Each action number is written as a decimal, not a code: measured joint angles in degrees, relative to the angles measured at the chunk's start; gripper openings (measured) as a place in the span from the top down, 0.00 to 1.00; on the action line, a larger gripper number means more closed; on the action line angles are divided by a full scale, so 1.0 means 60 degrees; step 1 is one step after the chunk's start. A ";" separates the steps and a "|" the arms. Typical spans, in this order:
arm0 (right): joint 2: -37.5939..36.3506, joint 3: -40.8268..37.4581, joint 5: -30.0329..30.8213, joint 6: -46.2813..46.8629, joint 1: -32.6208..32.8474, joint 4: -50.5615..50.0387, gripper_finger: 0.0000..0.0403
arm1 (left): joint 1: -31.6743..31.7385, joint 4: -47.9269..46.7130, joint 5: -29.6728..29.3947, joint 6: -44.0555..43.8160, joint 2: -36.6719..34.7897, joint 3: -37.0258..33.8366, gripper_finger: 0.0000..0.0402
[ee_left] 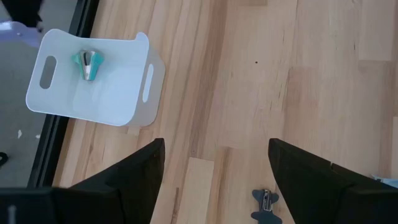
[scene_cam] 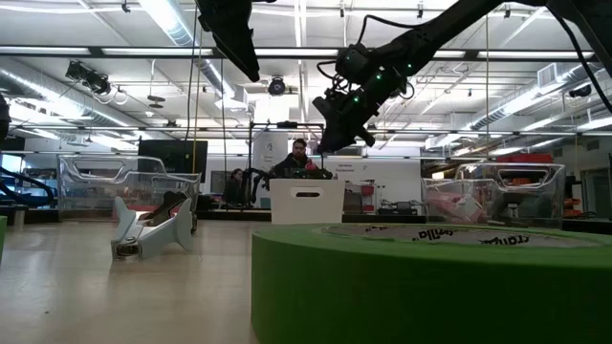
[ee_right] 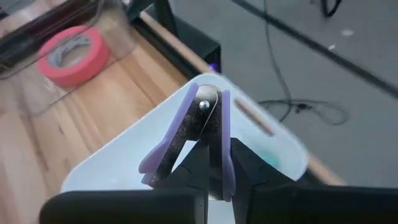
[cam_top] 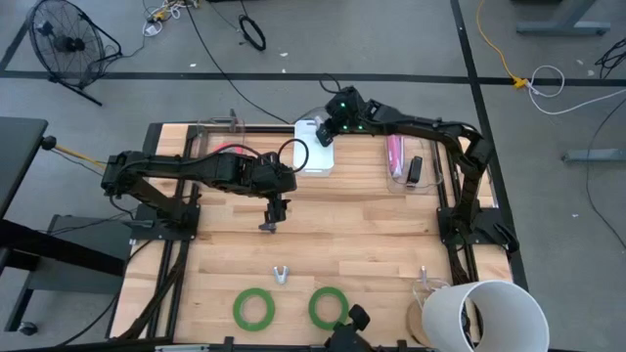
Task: Pick and place Stapler, Stapler remover, tape
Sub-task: Put the purple staple remover into the white bin, then put the black staple remover into the white bin, then put the light blue staple remover into the white bin
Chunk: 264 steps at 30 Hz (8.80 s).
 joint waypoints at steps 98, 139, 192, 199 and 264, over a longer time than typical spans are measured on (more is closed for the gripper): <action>-0.6022 -0.2347 0.0319 0.0098 0.8067 -0.1759 0.66 | 0.0000 0.0298 0.0281 0.0018 -0.0004 0.0011 0.28; -0.6018 -0.2347 0.0594 0.0356 0.8272 -0.2445 0.66 | -0.1429 -0.1284 0.0346 -0.1367 0.2991 -0.1852 0.28; -0.6018 -0.2351 0.1180 0.0098 0.8276 -0.2359 0.66 | -0.0548 0.1165 -0.0636 0.0970 0.3020 -0.1318 0.66; -0.6018 -0.2351 0.1155 0.0098 0.8275 -0.2364 0.66 | 0.1104 0.1075 -0.0282 0.2435 0.3005 0.0192 0.66; -0.6018 -0.2351 0.1173 -0.0165 0.8276 -0.2549 0.66 | 0.5657 0.4406 0.3424 0.0453 0.4779 0.1610 0.49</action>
